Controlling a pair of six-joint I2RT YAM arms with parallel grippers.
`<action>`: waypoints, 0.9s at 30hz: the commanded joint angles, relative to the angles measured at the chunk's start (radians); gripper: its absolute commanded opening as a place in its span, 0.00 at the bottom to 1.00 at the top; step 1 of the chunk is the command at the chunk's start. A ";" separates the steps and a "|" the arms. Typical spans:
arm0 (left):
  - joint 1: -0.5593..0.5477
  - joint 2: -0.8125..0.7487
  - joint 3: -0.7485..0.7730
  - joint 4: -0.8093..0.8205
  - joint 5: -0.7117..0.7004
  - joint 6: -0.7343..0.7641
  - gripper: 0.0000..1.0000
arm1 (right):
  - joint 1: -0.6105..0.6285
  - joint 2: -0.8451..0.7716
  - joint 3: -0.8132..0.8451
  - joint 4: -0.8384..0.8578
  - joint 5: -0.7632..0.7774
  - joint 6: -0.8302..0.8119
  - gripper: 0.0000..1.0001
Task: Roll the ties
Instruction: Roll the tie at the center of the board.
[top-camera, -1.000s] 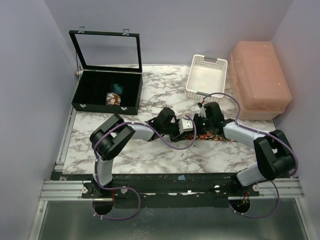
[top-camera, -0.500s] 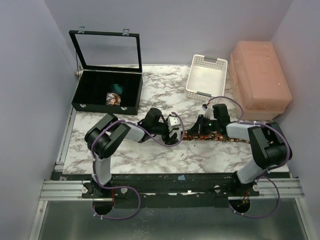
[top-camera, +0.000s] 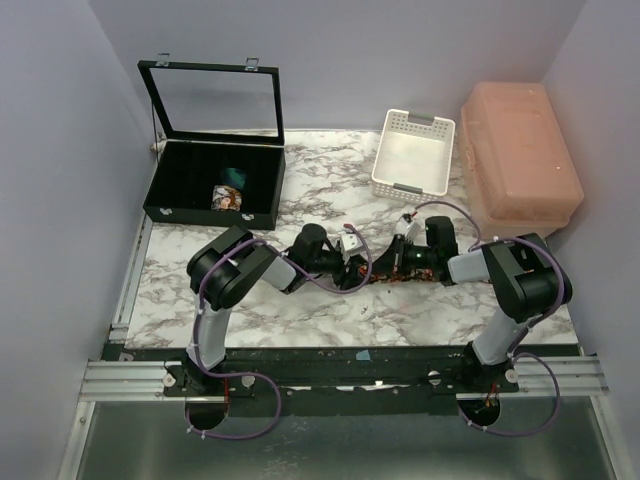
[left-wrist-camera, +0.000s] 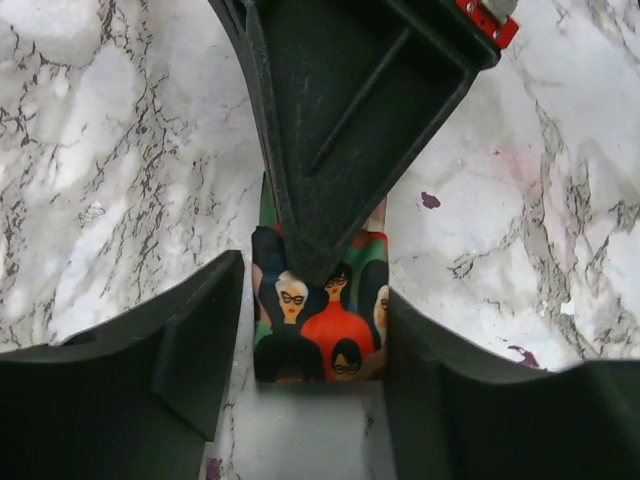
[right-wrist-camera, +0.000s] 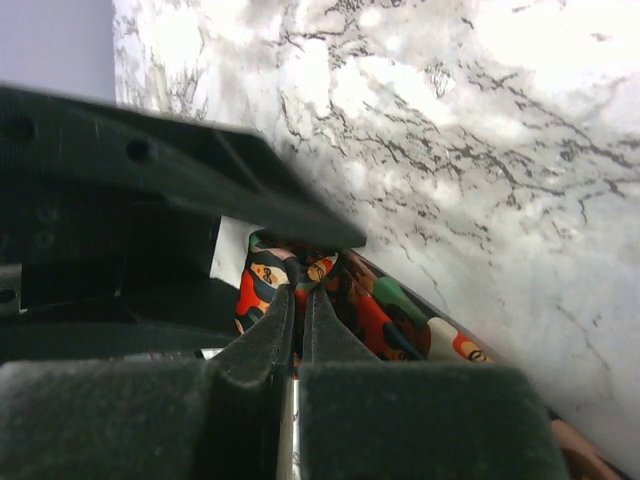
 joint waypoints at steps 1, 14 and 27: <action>-0.008 0.006 -0.035 -0.100 -0.073 0.008 0.40 | 0.003 0.083 -0.009 0.055 0.017 -0.028 0.00; -0.053 -0.089 0.039 -0.483 -0.254 0.241 0.25 | -0.005 -0.220 0.108 -0.477 0.016 -0.135 0.54; -0.086 -0.079 0.071 -0.552 -0.248 0.316 0.26 | -0.003 -0.064 0.086 -0.279 0.015 -0.025 0.42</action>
